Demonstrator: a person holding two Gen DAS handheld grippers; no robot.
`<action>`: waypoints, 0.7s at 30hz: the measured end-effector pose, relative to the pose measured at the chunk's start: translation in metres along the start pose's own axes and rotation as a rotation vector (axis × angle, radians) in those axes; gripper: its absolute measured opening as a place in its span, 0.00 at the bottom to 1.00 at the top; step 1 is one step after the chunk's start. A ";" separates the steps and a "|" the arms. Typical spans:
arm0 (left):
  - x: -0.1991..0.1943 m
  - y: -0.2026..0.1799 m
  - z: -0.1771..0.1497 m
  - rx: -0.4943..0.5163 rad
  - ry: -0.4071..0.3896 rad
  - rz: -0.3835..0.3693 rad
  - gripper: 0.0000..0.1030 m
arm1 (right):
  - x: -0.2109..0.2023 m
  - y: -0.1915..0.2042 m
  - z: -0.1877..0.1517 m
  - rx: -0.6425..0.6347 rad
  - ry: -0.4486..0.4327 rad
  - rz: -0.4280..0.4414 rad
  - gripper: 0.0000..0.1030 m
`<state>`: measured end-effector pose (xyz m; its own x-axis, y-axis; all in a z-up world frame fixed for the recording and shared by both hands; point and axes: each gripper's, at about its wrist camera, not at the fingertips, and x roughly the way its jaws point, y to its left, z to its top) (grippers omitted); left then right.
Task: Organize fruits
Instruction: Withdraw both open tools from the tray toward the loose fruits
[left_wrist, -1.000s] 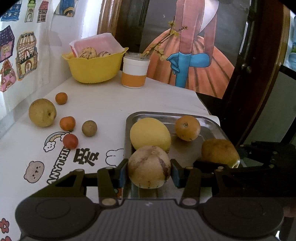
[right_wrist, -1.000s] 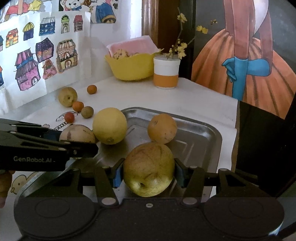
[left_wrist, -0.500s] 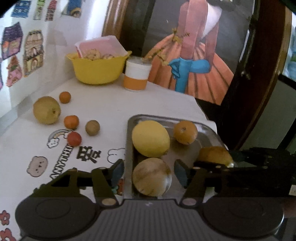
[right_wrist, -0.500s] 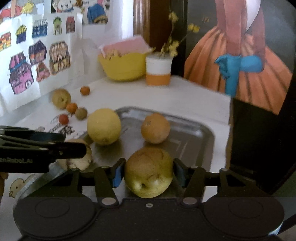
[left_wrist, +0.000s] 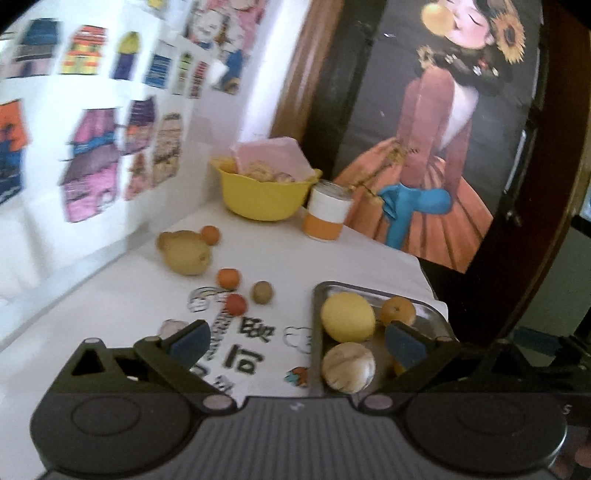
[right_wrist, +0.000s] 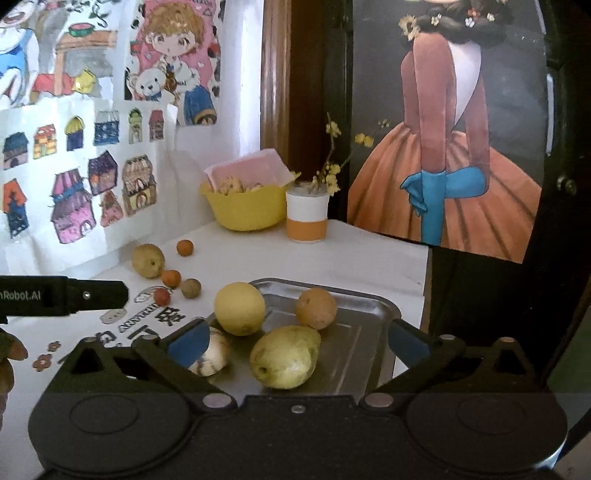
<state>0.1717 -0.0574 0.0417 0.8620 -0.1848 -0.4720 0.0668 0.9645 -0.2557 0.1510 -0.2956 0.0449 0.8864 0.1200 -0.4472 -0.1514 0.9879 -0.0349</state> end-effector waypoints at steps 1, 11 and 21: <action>-0.007 0.004 -0.001 -0.002 -0.006 0.006 1.00 | -0.006 0.004 -0.001 -0.002 0.000 -0.003 0.99; -0.048 0.051 -0.024 0.018 0.064 0.074 1.00 | -0.047 0.034 -0.029 0.009 0.108 0.018 0.99; -0.091 0.095 -0.049 0.023 0.143 0.130 1.00 | -0.067 0.083 -0.066 0.017 0.286 0.148 0.99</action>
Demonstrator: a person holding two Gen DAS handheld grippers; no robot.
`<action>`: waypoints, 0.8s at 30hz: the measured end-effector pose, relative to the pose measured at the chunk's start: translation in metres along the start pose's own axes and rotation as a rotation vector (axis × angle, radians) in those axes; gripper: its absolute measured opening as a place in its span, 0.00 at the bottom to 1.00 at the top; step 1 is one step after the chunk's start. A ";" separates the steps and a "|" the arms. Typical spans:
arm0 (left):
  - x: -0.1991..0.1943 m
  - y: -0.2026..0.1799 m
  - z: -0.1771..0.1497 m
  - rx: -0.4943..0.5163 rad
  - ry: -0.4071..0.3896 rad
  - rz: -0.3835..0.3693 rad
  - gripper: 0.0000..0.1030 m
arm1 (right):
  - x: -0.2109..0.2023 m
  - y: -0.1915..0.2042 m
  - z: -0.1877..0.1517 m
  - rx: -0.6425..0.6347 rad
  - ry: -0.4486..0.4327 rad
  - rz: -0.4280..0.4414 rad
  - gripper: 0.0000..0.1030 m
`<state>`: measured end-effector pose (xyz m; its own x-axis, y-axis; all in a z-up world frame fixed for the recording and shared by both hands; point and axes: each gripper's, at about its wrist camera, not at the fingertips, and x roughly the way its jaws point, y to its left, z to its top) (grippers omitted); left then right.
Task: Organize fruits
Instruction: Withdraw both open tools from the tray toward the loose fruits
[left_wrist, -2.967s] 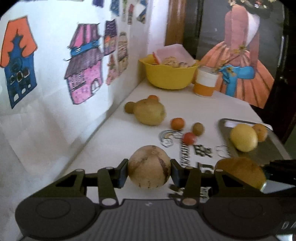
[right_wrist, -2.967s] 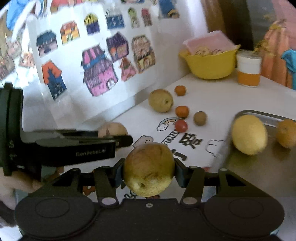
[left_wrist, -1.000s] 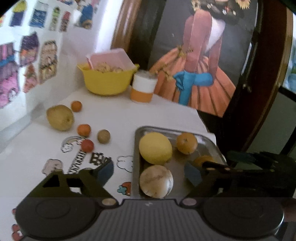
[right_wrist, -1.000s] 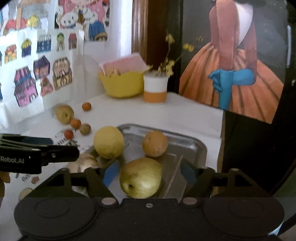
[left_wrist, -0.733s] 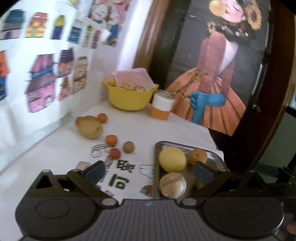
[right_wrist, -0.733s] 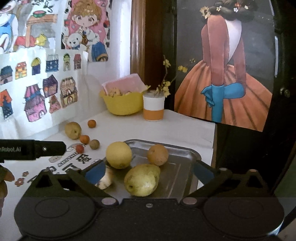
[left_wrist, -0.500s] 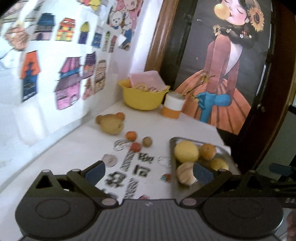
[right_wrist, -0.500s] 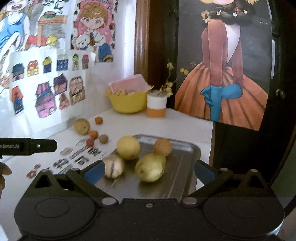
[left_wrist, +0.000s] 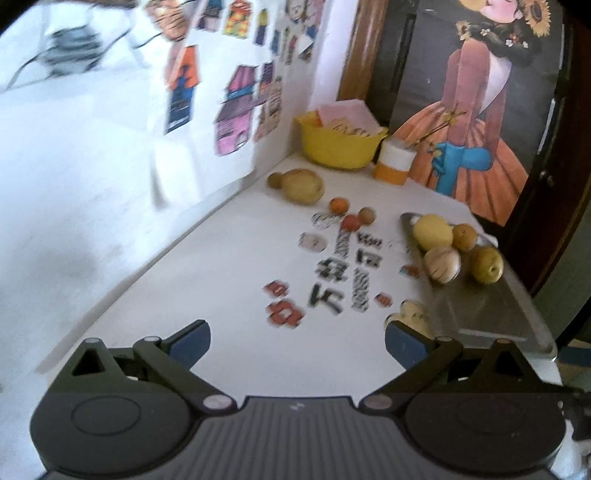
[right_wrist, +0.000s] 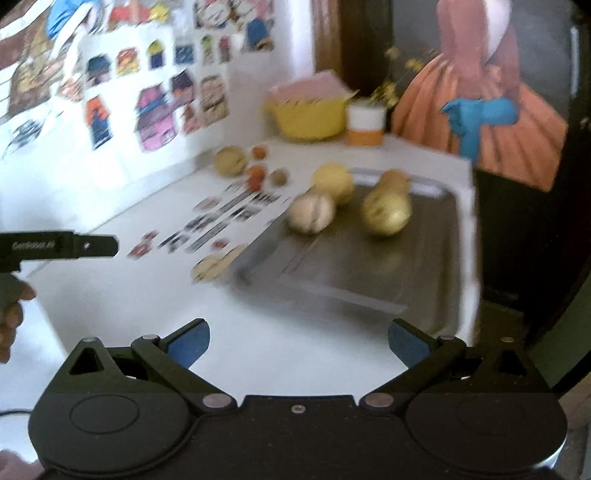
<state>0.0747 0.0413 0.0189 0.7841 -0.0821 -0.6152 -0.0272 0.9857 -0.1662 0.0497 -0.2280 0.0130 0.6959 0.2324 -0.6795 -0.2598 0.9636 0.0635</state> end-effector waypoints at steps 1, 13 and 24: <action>-0.002 0.005 -0.001 -0.001 0.005 0.005 1.00 | 0.001 0.005 -0.001 -0.001 0.012 0.019 0.99; -0.026 0.029 0.014 0.047 0.004 0.093 1.00 | 0.008 0.069 0.041 -0.160 0.013 0.185 0.99; -0.003 0.019 0.054 0.093 -0.008 0.081 1.00 | 0.023 0.053 0.102 -0.241 -0.008 0.184 0.99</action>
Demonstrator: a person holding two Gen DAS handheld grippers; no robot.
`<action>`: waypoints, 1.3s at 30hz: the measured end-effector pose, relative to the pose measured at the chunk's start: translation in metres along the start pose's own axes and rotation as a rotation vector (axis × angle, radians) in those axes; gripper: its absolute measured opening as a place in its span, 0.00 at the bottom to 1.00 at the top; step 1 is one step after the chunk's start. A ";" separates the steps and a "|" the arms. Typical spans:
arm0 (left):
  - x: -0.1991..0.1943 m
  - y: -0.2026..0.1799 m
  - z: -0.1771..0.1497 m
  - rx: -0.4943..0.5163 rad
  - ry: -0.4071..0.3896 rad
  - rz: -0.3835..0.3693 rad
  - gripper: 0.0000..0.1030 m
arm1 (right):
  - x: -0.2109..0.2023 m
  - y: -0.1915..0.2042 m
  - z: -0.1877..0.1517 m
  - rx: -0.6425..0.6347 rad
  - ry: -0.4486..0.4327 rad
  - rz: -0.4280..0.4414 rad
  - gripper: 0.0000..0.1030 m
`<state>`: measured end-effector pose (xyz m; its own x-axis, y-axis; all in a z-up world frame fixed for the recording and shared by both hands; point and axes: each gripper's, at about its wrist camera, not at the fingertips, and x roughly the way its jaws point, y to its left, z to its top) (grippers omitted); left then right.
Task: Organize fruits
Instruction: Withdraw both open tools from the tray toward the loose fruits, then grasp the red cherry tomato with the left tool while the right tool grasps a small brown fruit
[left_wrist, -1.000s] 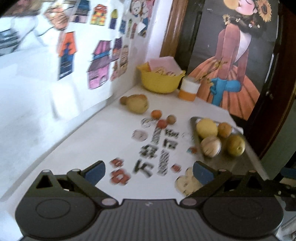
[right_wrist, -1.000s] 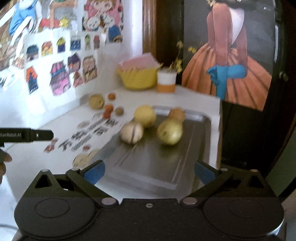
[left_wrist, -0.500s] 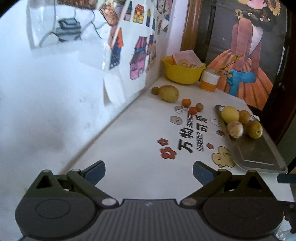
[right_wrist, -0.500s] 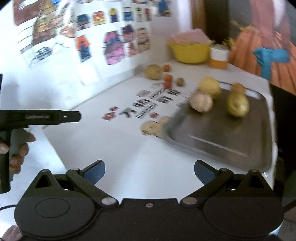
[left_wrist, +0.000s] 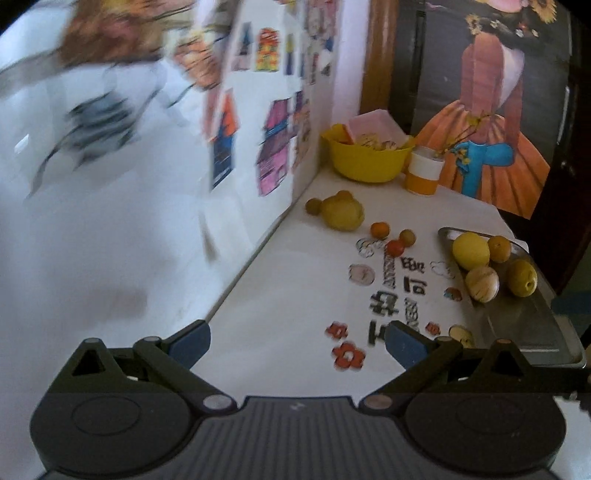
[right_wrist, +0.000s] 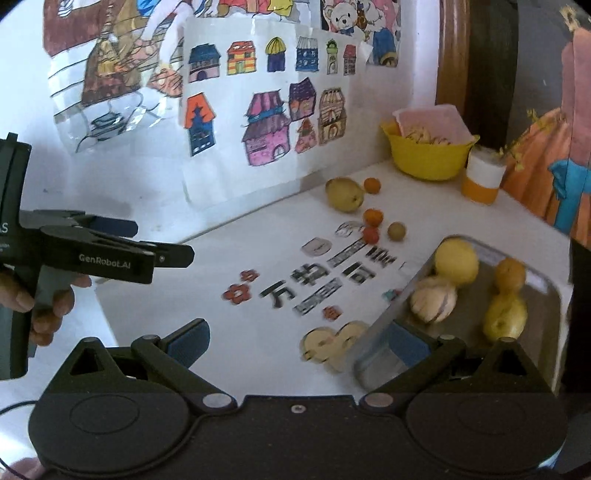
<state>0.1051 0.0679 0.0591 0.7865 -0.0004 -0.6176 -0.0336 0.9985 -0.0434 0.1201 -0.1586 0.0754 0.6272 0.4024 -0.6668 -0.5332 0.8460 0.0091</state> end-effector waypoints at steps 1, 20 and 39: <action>0.003 -0.004 0.004 0.011 -0.005 -0.005 1.00 | -0.001 -0.006 0.005 -0.007 -0.006 -0.006 0.99; 0.135 -0.081 0.051 0.194 -0.031 -0.182 1.00 | 0.114 -0.115 0.094 -0.041 -0.025 0.008 0.99; 0.198 -0.098 0.053 0.219 -0.025 -0.181 0.72 | 0.220 -0.144 0.088 0.034 0.155 0.087 0.44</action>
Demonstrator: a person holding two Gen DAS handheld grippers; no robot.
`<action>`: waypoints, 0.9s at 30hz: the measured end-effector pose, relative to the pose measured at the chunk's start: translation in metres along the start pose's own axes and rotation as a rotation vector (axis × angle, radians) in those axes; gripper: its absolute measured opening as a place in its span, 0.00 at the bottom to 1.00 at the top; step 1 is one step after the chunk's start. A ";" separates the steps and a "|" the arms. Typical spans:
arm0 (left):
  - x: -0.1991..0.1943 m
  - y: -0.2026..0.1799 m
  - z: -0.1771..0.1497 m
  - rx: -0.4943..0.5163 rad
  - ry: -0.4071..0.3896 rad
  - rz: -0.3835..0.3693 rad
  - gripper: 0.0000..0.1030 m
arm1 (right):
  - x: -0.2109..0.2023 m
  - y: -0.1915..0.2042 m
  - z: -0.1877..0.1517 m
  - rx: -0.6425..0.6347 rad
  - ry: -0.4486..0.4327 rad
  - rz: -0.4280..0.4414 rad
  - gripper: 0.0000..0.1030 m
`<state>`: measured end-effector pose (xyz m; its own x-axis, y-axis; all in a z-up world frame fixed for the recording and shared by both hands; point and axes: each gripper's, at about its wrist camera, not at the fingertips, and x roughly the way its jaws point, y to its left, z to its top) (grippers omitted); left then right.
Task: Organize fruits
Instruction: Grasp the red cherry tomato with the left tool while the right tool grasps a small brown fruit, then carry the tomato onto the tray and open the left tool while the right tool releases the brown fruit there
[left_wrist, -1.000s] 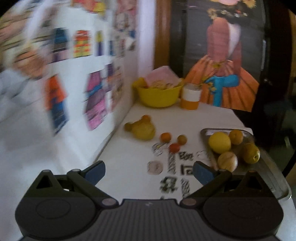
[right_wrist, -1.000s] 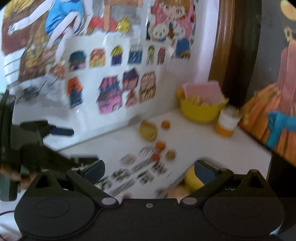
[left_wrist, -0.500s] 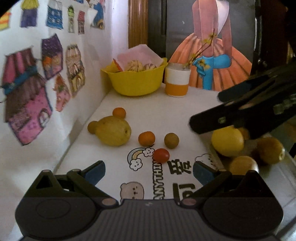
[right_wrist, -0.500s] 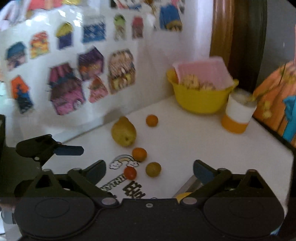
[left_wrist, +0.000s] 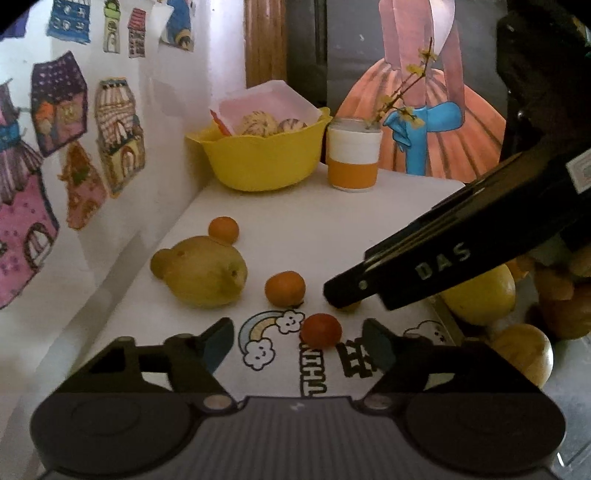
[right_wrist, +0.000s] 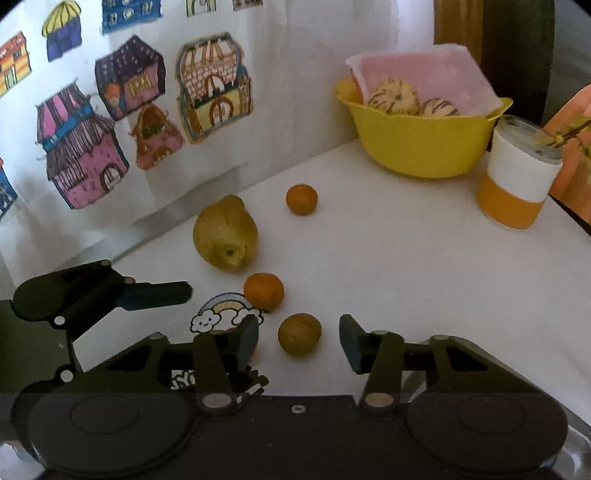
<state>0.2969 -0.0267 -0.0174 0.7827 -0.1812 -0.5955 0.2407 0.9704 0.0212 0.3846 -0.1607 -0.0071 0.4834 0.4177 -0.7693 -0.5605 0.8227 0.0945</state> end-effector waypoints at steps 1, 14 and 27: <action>0.002 0.000 0.000 -0.002 0.007 -0.004 0.68 | 0.002 0.000 -0.001 -0.001 0.006 -0.001 0.42; 0.013 -0.005 0.006 -0.027 0.034 -0.042 0.26 | 0.013 -0.005 -0.006 0.027 0.012 -0.004 0.29; -0.033 -0.010 0.009 -0.080 0.004 -0.051 0.25 | -0.055 0.009 -0.019 0.046 -0.112 0.009 0.29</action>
<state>0.2736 -0.0319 0.0094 0.7681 -0.2307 -0.5973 0.2341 0.9694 -0.0734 0.3403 -0.1839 0.0241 0.5523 0.4632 -0.6931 -0.5346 0.8348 0.1319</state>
